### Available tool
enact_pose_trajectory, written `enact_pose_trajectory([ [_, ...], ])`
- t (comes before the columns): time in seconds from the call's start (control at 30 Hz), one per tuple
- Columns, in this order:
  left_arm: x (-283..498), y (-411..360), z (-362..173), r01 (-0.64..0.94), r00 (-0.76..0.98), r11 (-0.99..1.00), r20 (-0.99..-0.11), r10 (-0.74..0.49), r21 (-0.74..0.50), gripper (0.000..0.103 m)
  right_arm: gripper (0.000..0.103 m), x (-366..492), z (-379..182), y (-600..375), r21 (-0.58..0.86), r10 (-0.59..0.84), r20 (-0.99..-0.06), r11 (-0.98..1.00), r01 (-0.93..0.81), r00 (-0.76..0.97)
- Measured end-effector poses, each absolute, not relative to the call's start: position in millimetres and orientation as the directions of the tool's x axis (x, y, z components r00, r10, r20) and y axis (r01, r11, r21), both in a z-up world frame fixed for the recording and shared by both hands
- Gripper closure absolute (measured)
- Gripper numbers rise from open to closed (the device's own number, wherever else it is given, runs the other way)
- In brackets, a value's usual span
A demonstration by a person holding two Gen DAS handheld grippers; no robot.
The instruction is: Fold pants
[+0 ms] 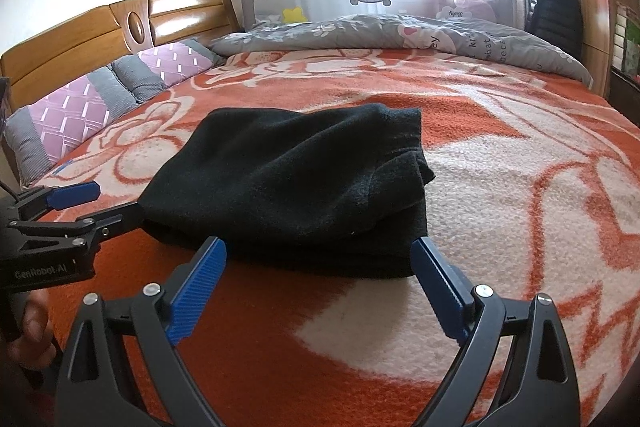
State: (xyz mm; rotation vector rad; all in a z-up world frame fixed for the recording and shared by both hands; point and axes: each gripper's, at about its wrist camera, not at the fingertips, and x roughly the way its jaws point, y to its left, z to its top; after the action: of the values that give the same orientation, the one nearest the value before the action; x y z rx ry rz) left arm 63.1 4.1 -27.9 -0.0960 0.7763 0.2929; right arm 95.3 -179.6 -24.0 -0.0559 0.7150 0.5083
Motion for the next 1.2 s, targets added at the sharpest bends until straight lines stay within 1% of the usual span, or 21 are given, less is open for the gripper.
enact_pose_trajectory([
  [1.2,63.2,6.0,-29.1,-0.298,0.670,0.954,-0.707,0.226,0.024,0.019,0.008,95.4,-24.5,-176.4,0.116,0.423,-0.639,0.878,-0.463,0.642],
])
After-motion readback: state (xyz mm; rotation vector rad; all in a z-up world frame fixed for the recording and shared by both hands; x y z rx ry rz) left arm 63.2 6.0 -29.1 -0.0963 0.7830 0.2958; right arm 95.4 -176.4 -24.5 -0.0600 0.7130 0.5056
